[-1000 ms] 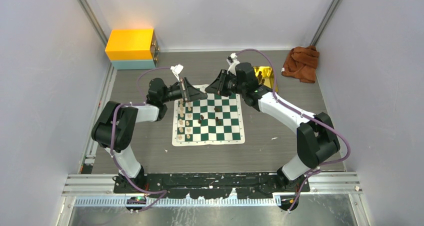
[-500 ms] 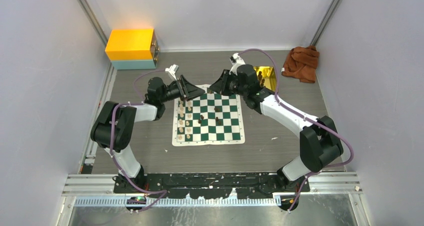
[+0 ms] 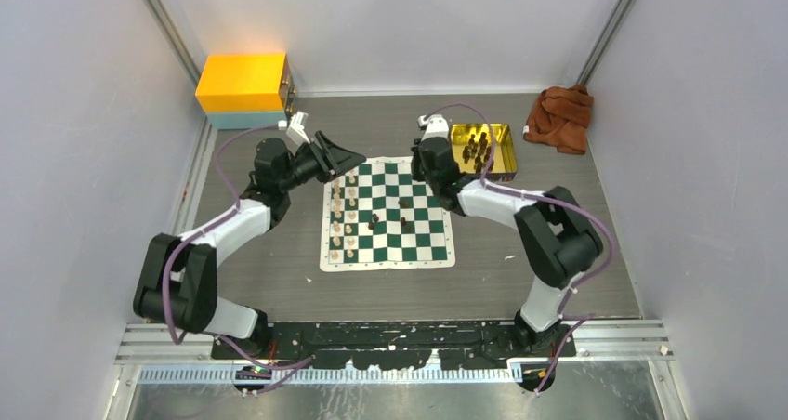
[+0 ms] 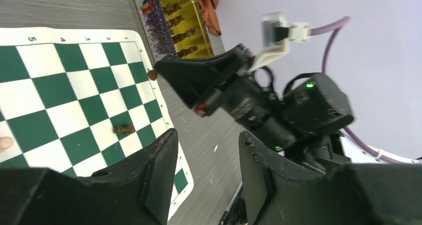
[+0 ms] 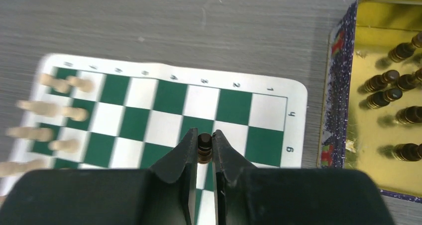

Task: Set up the chess pieces on the board
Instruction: Place the chess piece on the chessboard.

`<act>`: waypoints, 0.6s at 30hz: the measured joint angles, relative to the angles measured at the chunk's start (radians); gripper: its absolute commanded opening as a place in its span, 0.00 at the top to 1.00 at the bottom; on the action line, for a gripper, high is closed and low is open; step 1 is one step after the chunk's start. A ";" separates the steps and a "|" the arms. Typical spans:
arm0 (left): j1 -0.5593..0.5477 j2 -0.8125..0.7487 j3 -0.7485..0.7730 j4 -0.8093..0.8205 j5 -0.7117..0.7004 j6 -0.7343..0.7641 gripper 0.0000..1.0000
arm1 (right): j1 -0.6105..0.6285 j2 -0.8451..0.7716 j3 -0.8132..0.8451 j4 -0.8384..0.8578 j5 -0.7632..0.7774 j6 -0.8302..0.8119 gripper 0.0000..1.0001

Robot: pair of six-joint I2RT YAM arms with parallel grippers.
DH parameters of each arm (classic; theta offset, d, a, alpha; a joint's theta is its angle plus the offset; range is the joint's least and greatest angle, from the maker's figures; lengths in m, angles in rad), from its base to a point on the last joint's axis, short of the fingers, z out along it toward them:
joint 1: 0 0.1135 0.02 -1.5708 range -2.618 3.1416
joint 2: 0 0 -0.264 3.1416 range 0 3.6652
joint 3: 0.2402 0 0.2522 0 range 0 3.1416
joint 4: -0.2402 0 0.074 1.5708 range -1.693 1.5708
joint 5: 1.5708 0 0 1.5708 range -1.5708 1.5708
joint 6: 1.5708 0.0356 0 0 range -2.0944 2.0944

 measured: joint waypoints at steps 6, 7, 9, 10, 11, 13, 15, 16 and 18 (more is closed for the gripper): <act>0.000 -0.091 0.000 -0.134 -0.059 0.063 0.50 | 0.047 0.153 0.004 0.087 0.166 -0.148 0.99; 0.000 -0.093 0.000 -0.149 -0.064 0.071 0.50 | 0.053 0.168 0.004 0.106 0.189 -0.172 0.99; 0.000 -0.093 -0.001 -0.173 -0.070 0.080 0.51 | 0.059 0.187 0.004 0.146 0.224 -0.208 0.99; 0.000 -0.093 -0.002 -0.184 -0.073 0.083 0.51 | 0.062 0.193 0.004 0.167 0.237 -0.224 0.99; 0.000 -0.093 -0.002 -0.190 -0.073 0.085 0.51 | 0.063 0.201 0.005 0.191 0.251 -0.242 0.99; 0.000 -0.093 -0.003 -0.196 -0.074 0.087 0.51 | 0.063 0.215 0.007 0.236 0.268 -0.270 0.99; 0.000 -0.093 -0.006 -0.198 -0.075 0.089 0.51 | 0.063 0.232 0.010 0.277 0.282 -0.293 0.99; 0.000 -0.093 -0.007 -0.199 -0.075 0.089 0.51 | 0.063 0.241 0.012 0.294 0.288 -0.303 0.99; 0.000 -0.093 -0.009 -0.200 -0.075 0.093 0.51 | 0.062 0.263 0.021 0.328 0.299 -0.320 0.99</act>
